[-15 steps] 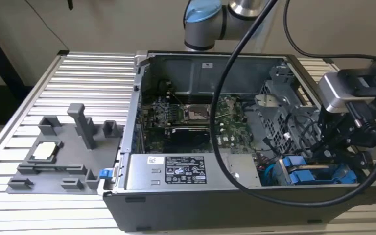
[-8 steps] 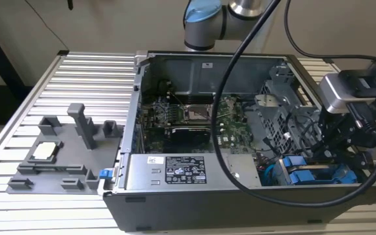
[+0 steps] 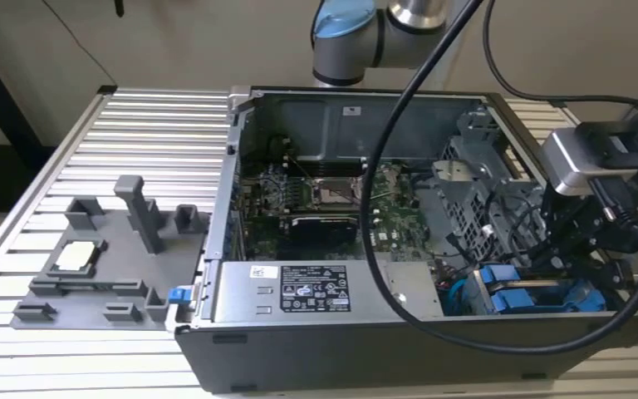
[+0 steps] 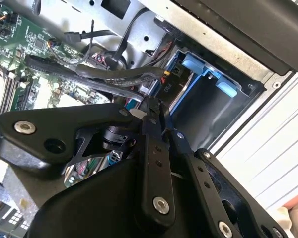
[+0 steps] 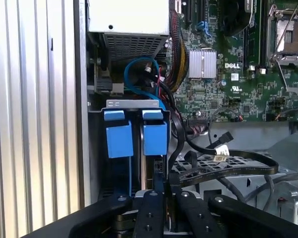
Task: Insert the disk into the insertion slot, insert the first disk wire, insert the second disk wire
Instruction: 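Insert the second disk wire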
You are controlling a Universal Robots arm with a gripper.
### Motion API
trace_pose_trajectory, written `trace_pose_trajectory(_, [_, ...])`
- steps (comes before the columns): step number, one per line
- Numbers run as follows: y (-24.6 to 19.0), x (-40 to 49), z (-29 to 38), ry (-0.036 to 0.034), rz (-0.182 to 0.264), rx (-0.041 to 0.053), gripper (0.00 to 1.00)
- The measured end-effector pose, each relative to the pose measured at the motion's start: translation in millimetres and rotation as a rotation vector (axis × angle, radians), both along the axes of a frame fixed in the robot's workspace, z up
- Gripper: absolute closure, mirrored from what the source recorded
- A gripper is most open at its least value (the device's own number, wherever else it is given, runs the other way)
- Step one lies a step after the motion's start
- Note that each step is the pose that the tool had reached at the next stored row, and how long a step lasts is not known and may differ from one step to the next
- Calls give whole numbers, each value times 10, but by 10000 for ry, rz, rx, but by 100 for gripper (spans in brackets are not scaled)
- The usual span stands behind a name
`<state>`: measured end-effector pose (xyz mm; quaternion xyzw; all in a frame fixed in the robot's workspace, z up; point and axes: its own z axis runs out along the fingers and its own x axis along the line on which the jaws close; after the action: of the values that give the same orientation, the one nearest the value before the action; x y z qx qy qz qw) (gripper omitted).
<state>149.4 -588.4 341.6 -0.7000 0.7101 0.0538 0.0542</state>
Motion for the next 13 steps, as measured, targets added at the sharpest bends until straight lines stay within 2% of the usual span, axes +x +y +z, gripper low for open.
trace_pose_trajectory(6, [-6, 1, -43, 0, 1, 9, 84])
trace_pose_trajectory(13, [-45, 1, -77, 6, 1, 8, 84])
